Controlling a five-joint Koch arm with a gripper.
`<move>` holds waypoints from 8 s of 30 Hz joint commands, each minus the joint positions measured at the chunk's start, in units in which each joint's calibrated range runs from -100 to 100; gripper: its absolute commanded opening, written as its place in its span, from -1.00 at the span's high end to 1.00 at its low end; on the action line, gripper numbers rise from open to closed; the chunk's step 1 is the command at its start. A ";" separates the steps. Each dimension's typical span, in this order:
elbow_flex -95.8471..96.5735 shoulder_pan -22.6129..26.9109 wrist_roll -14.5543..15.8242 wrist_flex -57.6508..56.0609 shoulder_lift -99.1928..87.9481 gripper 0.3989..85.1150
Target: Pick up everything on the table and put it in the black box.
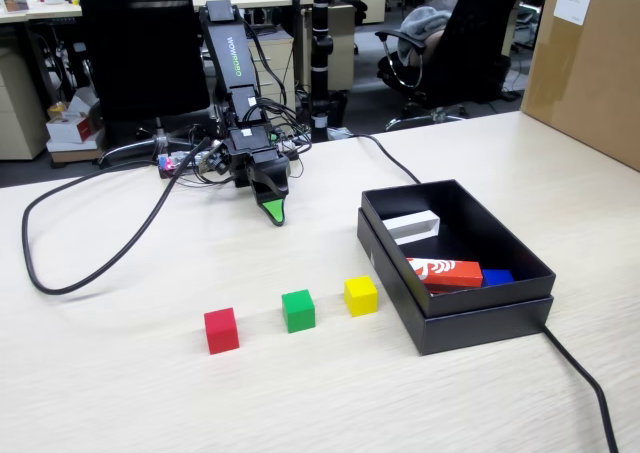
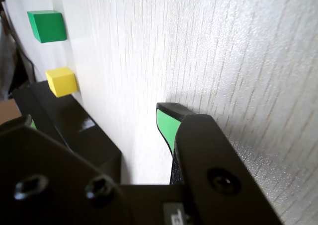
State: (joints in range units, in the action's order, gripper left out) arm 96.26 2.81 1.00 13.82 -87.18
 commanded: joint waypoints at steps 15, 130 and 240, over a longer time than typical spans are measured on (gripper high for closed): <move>0.39 -0.05 0.15 -0.47 0.04 -0.14; -113.30 2.10 6.11 -58.36 91.60 -0.02; -105.23 12.21 7.86 -59.13 60.62 0.13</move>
State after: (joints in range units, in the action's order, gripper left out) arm -6.53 15.56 9.35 -48.20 -15.86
